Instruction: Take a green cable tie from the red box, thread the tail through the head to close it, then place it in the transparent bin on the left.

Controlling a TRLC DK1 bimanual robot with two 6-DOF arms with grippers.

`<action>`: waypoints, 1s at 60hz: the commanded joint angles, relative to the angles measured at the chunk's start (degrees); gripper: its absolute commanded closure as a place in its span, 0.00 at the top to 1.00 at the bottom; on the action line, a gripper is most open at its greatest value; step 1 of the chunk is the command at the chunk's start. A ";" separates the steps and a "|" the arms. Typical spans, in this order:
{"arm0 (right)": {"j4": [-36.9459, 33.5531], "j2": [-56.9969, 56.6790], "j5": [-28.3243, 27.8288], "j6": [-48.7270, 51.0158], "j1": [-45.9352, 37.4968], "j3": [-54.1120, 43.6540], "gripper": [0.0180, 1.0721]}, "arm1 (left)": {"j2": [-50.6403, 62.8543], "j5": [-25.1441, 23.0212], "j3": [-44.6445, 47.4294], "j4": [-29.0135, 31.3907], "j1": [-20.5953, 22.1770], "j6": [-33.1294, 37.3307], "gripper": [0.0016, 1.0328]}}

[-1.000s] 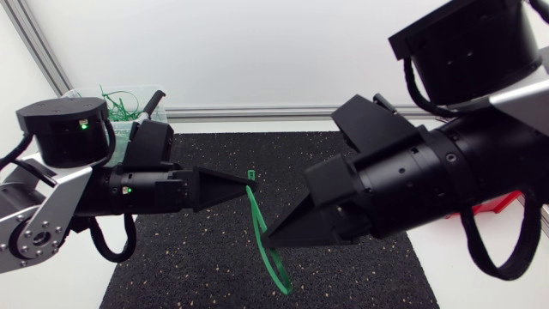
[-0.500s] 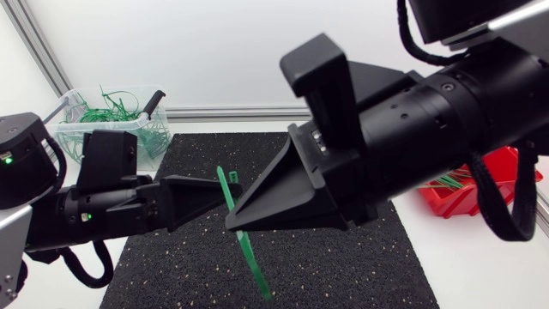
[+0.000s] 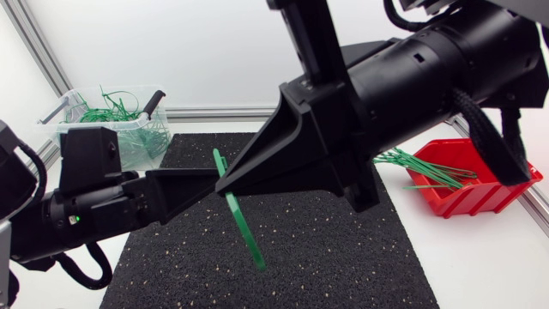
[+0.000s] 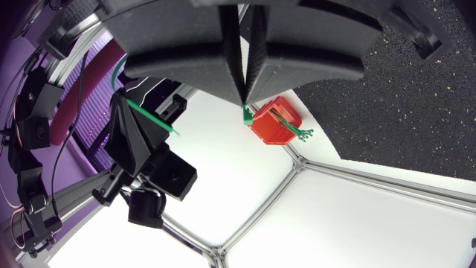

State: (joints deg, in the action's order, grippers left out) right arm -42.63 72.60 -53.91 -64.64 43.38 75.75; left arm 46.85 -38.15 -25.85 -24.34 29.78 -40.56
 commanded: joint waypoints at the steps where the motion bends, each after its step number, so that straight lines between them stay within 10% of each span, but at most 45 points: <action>1: -1.05 1.58 -1.46 -3.74 -1.54 1.51 0.05 | -0.62 1.59 1.76 -1.68 0.98 -0.75 0.04; 60: -1.14 4.22 -3.48 -6.90 -3.21 -0.77 0.05 | -0.18 11.43 1.76 -5.46 6.96 4.43 0.04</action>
State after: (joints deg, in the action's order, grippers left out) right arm -43.90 75.90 -56.95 -69.47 40.38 76.16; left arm 46.87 -27.35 -25.06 -28.58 36.03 -37.26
